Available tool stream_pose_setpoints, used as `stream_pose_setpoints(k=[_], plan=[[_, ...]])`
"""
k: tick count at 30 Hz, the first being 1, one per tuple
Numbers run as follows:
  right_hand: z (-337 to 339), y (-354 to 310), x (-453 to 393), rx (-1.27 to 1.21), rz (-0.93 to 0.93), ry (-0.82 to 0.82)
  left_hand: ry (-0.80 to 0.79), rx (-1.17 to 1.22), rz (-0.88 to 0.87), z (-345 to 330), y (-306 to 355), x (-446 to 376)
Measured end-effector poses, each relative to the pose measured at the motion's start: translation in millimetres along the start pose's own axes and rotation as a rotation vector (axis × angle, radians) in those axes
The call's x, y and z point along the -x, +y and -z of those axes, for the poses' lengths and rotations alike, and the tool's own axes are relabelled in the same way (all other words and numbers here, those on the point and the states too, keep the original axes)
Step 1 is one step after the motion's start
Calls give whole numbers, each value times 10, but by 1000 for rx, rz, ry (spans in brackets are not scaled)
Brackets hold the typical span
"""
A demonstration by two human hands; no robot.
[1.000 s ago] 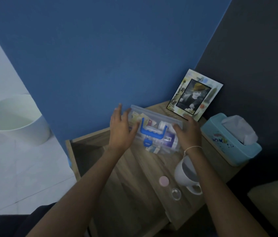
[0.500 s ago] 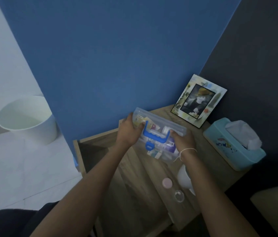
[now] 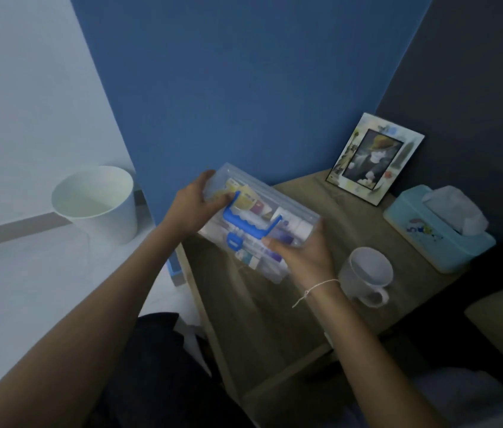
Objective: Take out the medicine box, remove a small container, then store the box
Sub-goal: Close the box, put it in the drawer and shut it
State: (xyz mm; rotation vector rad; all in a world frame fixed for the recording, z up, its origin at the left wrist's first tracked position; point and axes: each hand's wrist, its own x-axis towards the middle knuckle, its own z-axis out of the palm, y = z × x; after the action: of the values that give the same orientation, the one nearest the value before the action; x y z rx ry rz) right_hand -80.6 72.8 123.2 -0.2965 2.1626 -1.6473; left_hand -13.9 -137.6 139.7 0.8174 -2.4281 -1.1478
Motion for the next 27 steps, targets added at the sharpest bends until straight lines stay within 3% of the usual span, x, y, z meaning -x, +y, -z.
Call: stream_pose_setpoints(k=[11,18,27], plan=[[-353,621,560,139,-73,-64,-214,-120,55,-271,-667,202],[-551,1063,539,314,-150,-72,-470,-251,142,-715,-1048,75],[-795,1520,426,390,-185,18,-549,-381,133,-995,-1339,16]])
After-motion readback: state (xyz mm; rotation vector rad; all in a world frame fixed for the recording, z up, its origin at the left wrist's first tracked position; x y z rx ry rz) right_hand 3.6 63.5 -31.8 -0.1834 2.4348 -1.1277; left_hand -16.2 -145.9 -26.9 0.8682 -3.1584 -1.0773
